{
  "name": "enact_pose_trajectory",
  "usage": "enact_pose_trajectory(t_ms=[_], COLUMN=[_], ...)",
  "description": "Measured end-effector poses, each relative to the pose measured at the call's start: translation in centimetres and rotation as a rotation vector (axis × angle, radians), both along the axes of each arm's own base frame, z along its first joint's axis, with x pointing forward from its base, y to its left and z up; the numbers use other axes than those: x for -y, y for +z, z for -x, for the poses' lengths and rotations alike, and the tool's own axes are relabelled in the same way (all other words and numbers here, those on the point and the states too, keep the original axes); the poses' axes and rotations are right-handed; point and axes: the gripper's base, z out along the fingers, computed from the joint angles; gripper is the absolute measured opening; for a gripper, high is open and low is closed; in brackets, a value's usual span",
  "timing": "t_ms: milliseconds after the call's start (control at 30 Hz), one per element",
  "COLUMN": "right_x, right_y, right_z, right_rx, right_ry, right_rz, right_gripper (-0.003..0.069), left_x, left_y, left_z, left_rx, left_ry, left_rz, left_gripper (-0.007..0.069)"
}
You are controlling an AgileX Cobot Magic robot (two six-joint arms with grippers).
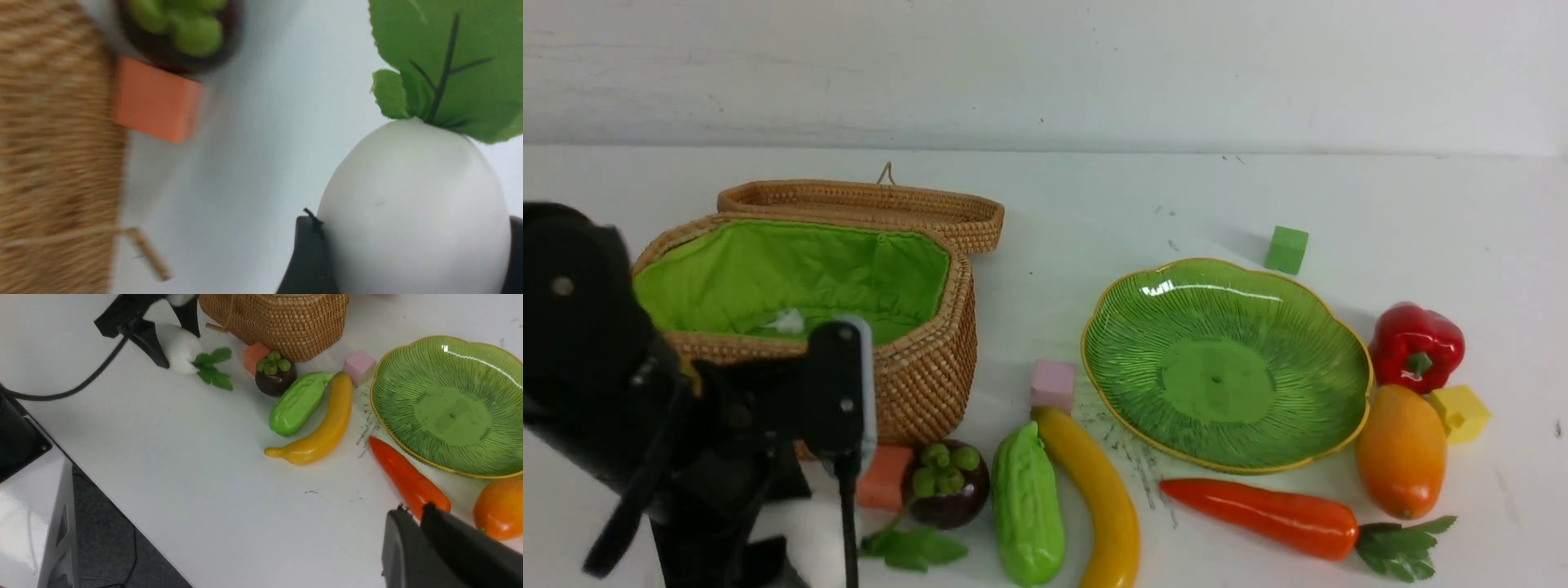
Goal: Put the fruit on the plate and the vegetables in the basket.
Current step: Take a daikon with your left arm and place it on the basket on the left, then grab a mangosteen with your left arm and put it on the plate on the right
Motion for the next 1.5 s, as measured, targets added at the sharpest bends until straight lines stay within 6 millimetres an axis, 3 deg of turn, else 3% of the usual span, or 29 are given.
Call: enact_pose_trajectory(t_ms=[133, 233, 333, 367, 433, 633, 900, 1100, 1233, 1333, 1467, 1500], right_x=[0.0, -0.1, -0.3, -0.3, -0.4, -0.5, -0.5, -0.5, -0.4, -0.4, -0.4, -0.4], right_y=[0.3, 1.0, 1.8, 1.8, 2.2, 2.3, 2.3, 2.4, 2.4, 2.4, 2.4, 2.4], right_z=[-0.2, -0.6, -0.8, -0.8, -0.9, -0.9, -0.9, -0.9, -0.9, -0.9, -0.9, -0.9], right_rx=[0.027, 0.093, 0.150, 0.153, 0.175, 0.176, 0.176, 0.185, 0.190, 0.190, 0.190, 0.191], right_ry=[-0.011, -0.033, -0.045, -0.047, -0.047, -0.043, -0.042, -0.047, -0.050, -0.050, -0.050, -0.050], right_rz=[-0.018, -0.079, -0.151, -0.153, -0.197, -0.209, -0.210, -0.217, -0.220, -0.220, -0.220, -0.221], right_gripper=[0.0074, 0.0076, 0.0076, 0.0076, 0.0076, 0.0080, 0.0086, 0.0089, 0.0090, 0.0093, 0.0096, 0.0097], left_x=[-0.9, -1.0, -0.6, -0.6, -0.2, 0.3, 0.2, -0.1, -0.1, 0.1, 0.4, 0.6], left_y=[4.9, 6.1, 5.6, 5.5, 4.4, 2.1, 2.3, 3.5, 3.9, 3.8, 4.3, 4.5], left_z=[-1.1, -3.1, -6.3, -6.5, -9.2, -12.3, -12.4, -11.3, -10.6, -10.2, -9.1, -8.6], left_rx=[0.335, 0.451, 0.498, 0.500, 0.512, 0.500, 0.507, 0.485, 0.447, 0.400, 0.291, 0.247], left_ry=[0.094, 0.133, 0.132, 0.130, 0.131, 0.209, 0.257, 0.303, 0.337, 0.370, 0.502, 0.551], left_rz=[0.018, -0.025, -0.112, -0.120, -0.196, -0.230, -0.206, -0.168, -0.120, -0.080, 0.064, 0.117], left_gripper=[0.0513, 0.0513, 0.0513, 0.0513, 0.0513, 0.0513, 0.0519, 0.0621, 0.0625, 0.0589, 0.0450, 0.0386])
